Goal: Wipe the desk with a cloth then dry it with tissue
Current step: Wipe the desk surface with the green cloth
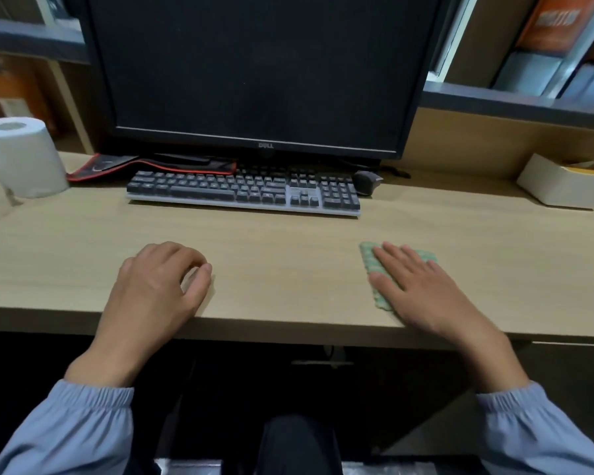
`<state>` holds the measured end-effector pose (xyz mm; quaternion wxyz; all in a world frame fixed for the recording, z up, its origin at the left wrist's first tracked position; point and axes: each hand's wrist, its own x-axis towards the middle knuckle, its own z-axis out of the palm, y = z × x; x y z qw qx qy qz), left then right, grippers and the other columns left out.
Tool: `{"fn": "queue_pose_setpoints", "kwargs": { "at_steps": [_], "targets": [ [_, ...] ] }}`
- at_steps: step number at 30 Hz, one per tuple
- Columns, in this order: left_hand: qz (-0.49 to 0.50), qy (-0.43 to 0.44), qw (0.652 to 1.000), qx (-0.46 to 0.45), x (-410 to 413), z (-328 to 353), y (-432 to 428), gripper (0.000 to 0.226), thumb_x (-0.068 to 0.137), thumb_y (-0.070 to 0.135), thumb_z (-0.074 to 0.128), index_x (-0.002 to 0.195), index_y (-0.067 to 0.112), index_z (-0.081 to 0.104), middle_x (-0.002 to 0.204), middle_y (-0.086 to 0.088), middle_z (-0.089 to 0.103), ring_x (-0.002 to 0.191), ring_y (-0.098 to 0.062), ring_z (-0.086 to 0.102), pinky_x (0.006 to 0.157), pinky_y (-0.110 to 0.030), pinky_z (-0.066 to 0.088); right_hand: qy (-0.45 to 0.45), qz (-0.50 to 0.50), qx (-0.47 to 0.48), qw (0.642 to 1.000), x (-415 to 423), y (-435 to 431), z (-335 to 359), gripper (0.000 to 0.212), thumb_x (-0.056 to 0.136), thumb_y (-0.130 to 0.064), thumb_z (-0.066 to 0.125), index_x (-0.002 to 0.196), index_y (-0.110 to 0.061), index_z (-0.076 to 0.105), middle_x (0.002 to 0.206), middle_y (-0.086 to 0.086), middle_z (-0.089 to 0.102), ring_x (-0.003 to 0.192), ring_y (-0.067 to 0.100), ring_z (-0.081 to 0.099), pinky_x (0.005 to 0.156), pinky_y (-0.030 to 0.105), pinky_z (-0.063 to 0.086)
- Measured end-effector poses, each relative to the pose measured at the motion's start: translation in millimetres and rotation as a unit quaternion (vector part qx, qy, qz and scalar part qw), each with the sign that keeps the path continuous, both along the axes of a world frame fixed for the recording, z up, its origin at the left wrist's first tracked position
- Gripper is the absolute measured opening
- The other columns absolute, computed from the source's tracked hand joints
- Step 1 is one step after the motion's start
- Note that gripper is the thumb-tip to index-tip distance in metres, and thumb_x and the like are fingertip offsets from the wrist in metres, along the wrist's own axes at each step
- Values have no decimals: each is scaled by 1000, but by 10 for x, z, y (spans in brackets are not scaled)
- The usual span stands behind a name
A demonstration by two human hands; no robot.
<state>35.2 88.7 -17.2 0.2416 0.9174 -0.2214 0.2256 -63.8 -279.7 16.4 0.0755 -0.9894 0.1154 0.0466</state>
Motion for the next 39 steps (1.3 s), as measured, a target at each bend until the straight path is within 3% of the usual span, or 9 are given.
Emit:
{"fn": "queue_pose_setpoints", "kwargs": {
  "at_steps": [5, 12, 17, 20, 25, 27, 30, 39],
  "targets": [
    [34, 2, 999, -24, -47, -41, -35, 16, 91, 38, 57, 89, 28, 70, 95, 11, 63, 96, -19, 58, 82, -43, 41, 24, 2, 5, 1000, 355, 22, 42, 62, 109, -58, 15, 165, -39, -2, 173, -14, -11, 159, 12, -13, 128, 45, -4],
    [52, 26, 998, -38, -18, -44, -22, 11, 88, 41, 58, 89, 36, 67, 97, 18, 60, 99, -15, 56, 83, -35, 35, 45, 148, 2, 988, 1025, 895, 90, 65, 110, -56, 14, 166, -31, -5, 173, -7, -15, 158, 18, -19, 127, 49, -9],
    [61, 43, 997, -33, -28, -22, -30, 4, 94, 35, 67, 90, 36, 67, 99, 17, 60, 102, -15, 55, 86, -35, 34, 43, 197, 17, 979, 997, 1106, 32, 67, 107, -62, 13, 165, -37, -7, 172, -14, -16, 157, 12, -20, 127, 46, -11],
    [60, 58, 996, -29, -33, -18, -14, 7, 92, 31, 72, 91, 37, 67, 100, 18, 61, 102, -15, 54, 88, -36, 35, 45, 183, 19, 982, 926, 761, 66, 67, 106, -67, 15, 164, -41, -5, 172, -16, -13, 158, 10, -16, 128, 44, -8],
    [54, 63, 996, -21, -38, -11, -6, 5, 93, 34, 69, 94, 37, 65, 101, 16, 60, 103, -15, 53, 88, -39, 38, 45, 30, 0, 999, 787, -12, 103, 69, 106, -66, 16, 166, -37, -1, 174, -11, -7, 160, 16, -8, 128, 49, 1],
    [54, 61, 997, -9, -31, -12, -24, 2, 95, 38, 65, 97, 37, 64, 103, 16, 58, 106, -16, 52, 90, -38, 35, 45, -14, -11, 999, 794, -59, 77, 68, 107, -63, 16, 166, -34, 0, 175, -7, -6, 160, 19, -7, 128, 51, 1],
    [47, 63, 997, 7, -7, -21, -29, 15, 97, 47, 52, 100, 37, 62, 104, 15, 54, 107, -15, 49, 90, -37, 34, 45, -52, -13, 998, 876, 210, 38, 68, 107, -59, 12, 166, -30, -4, 174, -3, -12, 160, 24, -14, 127, 56, -4],
    [36, 41, 998, -34, 10, -45, -1, 24, 91, 36, 44, 98, 25, 65, 100, 8, 61, 97, -20, 54, 85, -42, 45, 71, 106, 10, 992, 1343, 1587, 39, 72, 106, -63, 8, 165, -28, -12, 171, -3, -24, 155, 27, -28, 124, 58, -15]
  ]
}}
